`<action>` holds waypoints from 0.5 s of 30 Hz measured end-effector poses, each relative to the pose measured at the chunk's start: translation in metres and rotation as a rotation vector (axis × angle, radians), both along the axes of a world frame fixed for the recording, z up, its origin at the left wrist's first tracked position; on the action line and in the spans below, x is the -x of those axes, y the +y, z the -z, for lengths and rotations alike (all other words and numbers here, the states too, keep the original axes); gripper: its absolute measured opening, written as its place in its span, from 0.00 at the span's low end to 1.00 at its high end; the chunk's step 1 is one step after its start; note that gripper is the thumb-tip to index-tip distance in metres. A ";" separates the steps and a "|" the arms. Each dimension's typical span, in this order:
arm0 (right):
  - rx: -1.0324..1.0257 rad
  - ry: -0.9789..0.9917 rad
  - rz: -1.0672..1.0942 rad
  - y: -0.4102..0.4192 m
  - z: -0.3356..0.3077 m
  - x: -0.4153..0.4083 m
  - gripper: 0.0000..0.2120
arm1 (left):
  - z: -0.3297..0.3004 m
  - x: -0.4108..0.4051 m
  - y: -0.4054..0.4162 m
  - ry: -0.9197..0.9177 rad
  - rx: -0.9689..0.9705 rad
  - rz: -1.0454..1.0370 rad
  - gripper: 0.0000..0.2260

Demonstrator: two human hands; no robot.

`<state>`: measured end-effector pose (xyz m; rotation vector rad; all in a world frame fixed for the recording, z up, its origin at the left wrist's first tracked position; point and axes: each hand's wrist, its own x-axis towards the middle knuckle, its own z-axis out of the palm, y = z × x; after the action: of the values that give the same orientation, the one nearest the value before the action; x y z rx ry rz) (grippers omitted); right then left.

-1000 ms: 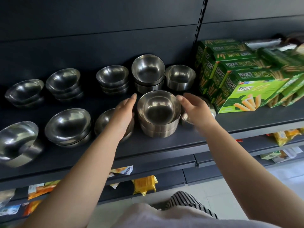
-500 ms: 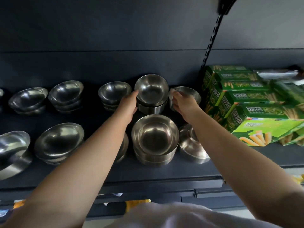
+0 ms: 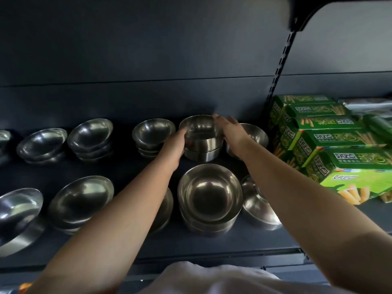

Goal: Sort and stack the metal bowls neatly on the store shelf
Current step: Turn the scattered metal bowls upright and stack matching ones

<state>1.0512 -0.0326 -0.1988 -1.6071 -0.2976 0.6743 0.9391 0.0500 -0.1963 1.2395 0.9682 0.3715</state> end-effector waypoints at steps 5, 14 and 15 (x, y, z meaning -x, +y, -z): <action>0.023 0.013 0.009 0.004 0.005 -0.001 0.46 | -0.002 -0.001 0.003 -0.040 0.041 -0.007 0.16; 0.022 0.059 0.008 0.002 0.005 0.002 0.30 | 0.002 0.001 0.003 -0.076 0.105 -0.011 0.16; 0.007 0.076 0.014 0.001 0.006 0.001 0.26 | 0.002 0.001 0.003 -0.075 0.099 -0.007 0.15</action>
<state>1.0500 -0.0311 -0.2044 -1.5842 -0.2280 0.7246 0.9384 0.0527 -0.1983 1.1253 0.9165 0.3689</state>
